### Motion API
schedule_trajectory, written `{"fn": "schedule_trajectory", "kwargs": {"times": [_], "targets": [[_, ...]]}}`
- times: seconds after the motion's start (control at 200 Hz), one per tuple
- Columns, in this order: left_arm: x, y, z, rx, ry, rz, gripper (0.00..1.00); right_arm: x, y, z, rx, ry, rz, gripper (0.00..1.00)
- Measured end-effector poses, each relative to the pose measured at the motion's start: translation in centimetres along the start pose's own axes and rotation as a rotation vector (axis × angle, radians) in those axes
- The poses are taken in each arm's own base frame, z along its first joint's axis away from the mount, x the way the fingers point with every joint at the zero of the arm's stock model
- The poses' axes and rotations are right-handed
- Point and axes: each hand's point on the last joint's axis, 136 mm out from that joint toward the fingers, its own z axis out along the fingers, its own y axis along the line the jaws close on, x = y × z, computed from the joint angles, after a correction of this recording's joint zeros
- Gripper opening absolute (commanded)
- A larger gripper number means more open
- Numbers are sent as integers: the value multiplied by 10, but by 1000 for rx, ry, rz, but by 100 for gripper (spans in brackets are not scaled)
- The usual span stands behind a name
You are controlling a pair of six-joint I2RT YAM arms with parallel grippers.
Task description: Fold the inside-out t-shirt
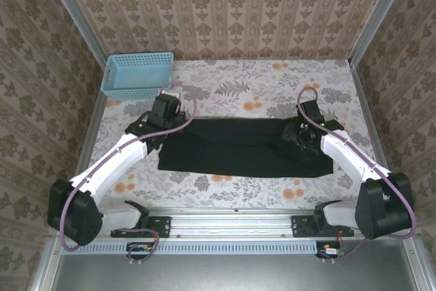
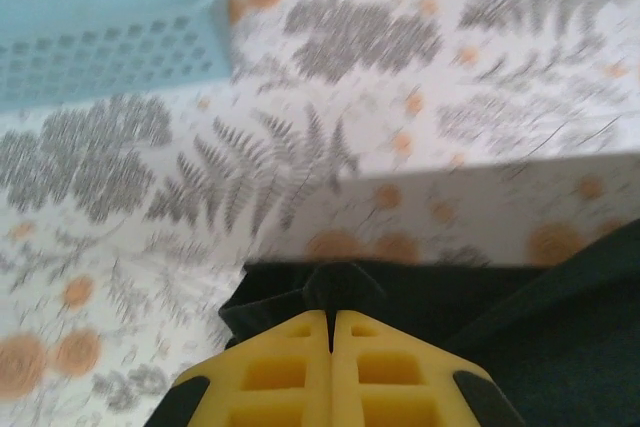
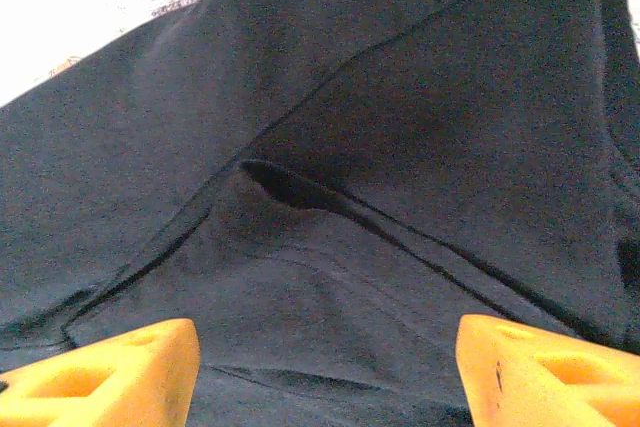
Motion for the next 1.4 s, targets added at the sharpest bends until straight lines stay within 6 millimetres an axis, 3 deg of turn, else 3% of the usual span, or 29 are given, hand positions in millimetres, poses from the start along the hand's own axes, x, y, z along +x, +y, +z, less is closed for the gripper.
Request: {"fn": "schedule_trajectory", "kwargs": {"times": [0.07, 0.18, 0.255, 0.33, 0.415, 0.6, 0.695, 0.805, 0.935, 1.045, 1.19, 1.395], "targets": [[35, 8, 12, -31, 65, 16, 1, 0, 0, 0, 3, 0, -3, 71], [88, 16, 26, -64, 184, 31, 13, -2, -3, 0, 22, -13, -9, 73], [107, 19, 30, -75, 229, 22, 17, -3, -5, 0, 32, -19, -17, 77], [114, 20, 32, -79, 251, 5, 26, -3, -6, 2, 41, -20, -25, 79], [116, 22, 32, -83, 262, -31, 43, -4, -5, 5, 51, -11, -28, 80], [103, 40, 32, -115, 259, -158, 48, -27, -4, 6, 79, -30, -18, 78], [82, 49, 30, -129, 230, -207, 51, -49, -12, 8, 97, -48, 23, 77], [51, 41, 33, -100, 191, -225, 62, -70, -19, 20, 129, -45, 61, 77], [25, 30, 58, -90, 206, -220, 65, -84, -33, 45, 161, -12, 114, 77], [31, 26, 83, -95, 264, -215, 63, -86, -45, 65, 190, 32, 145, 77], [55, 29, 110, -115, 360, -221, 55, -87, -45, 85, 203, 70, 150, 78], [68, 27, 122, -95, 415, -251, 41, -79, -45, 99, 204, 115, 154, 70]]}}
